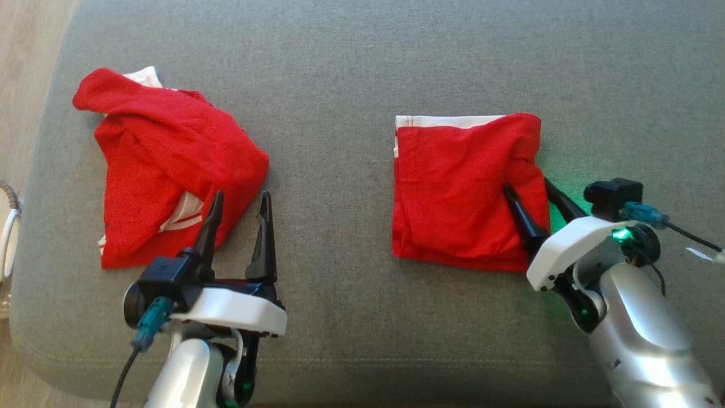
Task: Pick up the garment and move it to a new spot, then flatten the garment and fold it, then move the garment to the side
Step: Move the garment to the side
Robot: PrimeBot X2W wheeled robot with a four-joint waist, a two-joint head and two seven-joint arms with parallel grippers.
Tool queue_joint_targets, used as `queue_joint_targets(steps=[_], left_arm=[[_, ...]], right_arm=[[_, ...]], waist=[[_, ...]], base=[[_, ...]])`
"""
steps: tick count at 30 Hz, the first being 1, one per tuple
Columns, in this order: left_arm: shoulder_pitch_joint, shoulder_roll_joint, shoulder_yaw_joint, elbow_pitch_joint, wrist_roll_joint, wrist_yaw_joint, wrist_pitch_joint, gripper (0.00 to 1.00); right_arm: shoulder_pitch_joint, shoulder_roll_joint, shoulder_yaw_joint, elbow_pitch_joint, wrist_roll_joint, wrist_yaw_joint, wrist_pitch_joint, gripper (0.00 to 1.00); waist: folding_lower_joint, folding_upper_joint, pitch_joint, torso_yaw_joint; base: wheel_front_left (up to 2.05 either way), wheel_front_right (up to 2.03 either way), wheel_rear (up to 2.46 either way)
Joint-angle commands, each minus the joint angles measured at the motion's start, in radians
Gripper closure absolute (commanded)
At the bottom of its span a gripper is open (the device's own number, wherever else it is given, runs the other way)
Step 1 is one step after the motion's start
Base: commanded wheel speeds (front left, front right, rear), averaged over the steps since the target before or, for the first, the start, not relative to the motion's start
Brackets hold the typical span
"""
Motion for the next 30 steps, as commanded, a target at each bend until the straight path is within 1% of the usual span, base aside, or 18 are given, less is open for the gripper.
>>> queue_joint_targets(steps=[1,2,6,10,13,16,18,22,25,30], left_arm=[[-0.034,0.003,0.026,-0.027,0.011,0.006,-0.005,0.0],[-0.035,0.003,0.027,-0.027,0.011,0.007,-0.005,0.0],[-0.04,0.003,0.03,-0.025,0.017,0.006,-0.005,0.0],[-0.049,0.003,0.031,-0.032,0.026,0.002,-0.005,0.0],[-0.06,0.003,0.03,-0.036,0.039,-0.004,-0.005,0.0],[-0.079,0.003,0.033,-0.039,0.065,-0.015,-0.005,0.0],[-0.099,0.003,0.034,-0.04,0.091,-0.028,-0.005,0.0],[-0.159,0.005,0.029,-0.037,0.147,-0.067,-0.005,0.0],[-0.223,0.025,0.009,-0.025,0.194,-0.104,-0.005,0.0],[-0.333,0.058,-0.031,0.001,0.242,-0.152,-0.005,0.0]], right_arm=[[-0.023,-0.009,0.027,-0.018,-0.001,0.0,-0.012,0.76],[-0.031,-0.021,0.045,-0.006,-0.015,0.0,-0.019,1.0],[-0.063,-0.048,0.093,0.037,-0.053,0.0,-0.061,1.0],[-0.108,-0.075,0.134,0.057,-0.095,0.0,-0.096,1.0],[-0.147,-0.1,0.173,0.058,-0.124,0.0,-0.111,1.0],[-0.188,-0.127,0.211,0.05,-0.132,0.0,-0.117,1.0],[-0.219,-0.152,0.232,0.046,-0.128,0.0,-0.119,1.0],[-0.287,-0.201,0.265,0.046,-0.099,0.0,-0.122,1.0],[-0.346,-0.237,0.287,0.063,-0.06,0.0,-0.124,1.0],[-0.446,-0.284,0.284,0.11,0.019,0.0,-0.134,1.0]], waist=[[-0.0001,0.0,0.001,-0.001],[-0.0001,0.0,0.001,-0.001],[-0.0001,0.0,0.005,-0.013],[-0.0001,0.0,0.021,-0.043],[-0.0001,0.0,0.041,-0.08],[-0.0001,0.0,0.07,-0.132],[-0.0001,0.0,0.095,-0.17],[-0.0001,0.0,0.156,-0.25],[-0.0001,0.0,0.205,-0.309],[-0.0001,0.0,0.276,-0.392]], base=[[0.0,0.0,0.0],[0.0,0.0,0.0],[0.0,0.0,0.0],[0.0,0.0,0.0],[0.0,0.0,0.0],[0.0,0.0,0.0],[0.0,0.0,0.0],[0.0,0.0,0.0],[0.0,0.0,0.0],[0.0,0.0,0.0]])
